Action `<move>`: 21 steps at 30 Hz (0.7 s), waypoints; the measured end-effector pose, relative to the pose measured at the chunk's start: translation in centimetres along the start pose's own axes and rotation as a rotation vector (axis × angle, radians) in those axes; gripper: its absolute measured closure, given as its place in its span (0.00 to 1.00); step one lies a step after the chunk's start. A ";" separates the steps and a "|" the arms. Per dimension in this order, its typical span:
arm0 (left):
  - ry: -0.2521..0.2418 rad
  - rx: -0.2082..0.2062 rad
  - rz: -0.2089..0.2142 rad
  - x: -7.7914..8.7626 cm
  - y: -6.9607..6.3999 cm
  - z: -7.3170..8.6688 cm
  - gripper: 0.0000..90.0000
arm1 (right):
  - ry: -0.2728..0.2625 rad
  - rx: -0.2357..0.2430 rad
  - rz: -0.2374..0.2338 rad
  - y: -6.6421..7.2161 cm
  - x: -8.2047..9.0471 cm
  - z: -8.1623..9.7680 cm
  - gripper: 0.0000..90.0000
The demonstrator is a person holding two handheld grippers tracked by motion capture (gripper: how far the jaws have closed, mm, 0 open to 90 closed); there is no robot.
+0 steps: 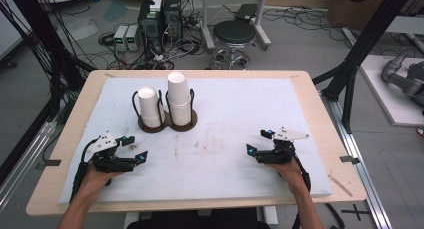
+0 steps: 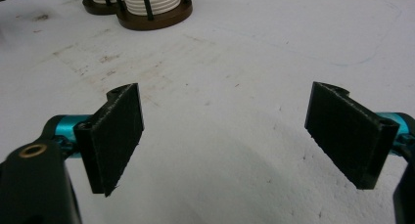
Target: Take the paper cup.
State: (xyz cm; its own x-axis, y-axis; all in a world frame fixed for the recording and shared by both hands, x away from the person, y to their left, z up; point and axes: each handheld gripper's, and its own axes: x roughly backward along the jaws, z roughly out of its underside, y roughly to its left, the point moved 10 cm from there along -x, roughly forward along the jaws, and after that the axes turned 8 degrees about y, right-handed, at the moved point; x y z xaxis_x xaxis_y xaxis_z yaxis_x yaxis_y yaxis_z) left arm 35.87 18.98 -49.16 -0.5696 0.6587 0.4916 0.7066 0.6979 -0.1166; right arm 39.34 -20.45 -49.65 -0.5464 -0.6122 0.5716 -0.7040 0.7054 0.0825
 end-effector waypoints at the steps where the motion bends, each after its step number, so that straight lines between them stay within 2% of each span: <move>1: 0.000 0.000 0.000 0.0 0.0 0.0 0.21 | -0.001 0.000 0.001 0.0 0.0 0.0 0.16; 8: 0.002 -0.018 -0.001 0.1 -0.1 0.0 0.21 | 0.002 0.007 0.005 0.1 0.0 0.0 0.16; 9: 0.000 -0.031 -0.019 0.2 0.1 -0.1 0.21 | 0.002 0.006 0.005 0.1 0.0 0.0 0.16; 11: -0.021 -0.017 -0.014 0.4 0.1 -0.5 0.21 | 0.002 0.006 0.005 0.1 0.0 0.0 0.16; 13: -0.022 -0.023 -0.015 0.6 0.1 -0.6 0.21 | 0.001 0.006 0.005 0.1 0.0 0.0 0.16; 15: -0.028 -0.027 -0.019 0.9 0.2 -1.1 0.21 | 0.001 0.007 0.006 0.1 0.0 0.0 0.16; 16: -0.036 -0.021 -0.016 1.1 0.1 -1.5 0.21 | 0.002 0.007 0.006 0.0 0.0 0.0 0.16; 21: -0.052 -0.043 0.007 2.3 -0.5 -3.1 0.20 | 0.003 -0.006 -0.002 0.0 0.0 0.0 0.16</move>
State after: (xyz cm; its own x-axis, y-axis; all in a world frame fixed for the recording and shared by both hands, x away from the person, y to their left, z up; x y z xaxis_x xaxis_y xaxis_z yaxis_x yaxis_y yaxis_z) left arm 35.54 19.21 -45.28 -0.5845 0.6782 0.4454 0.7276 0.6811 -0.0821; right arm 39.32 -20.45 -49.67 -0.5441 -0.6124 0.5736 -0.7021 0.7066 0.0884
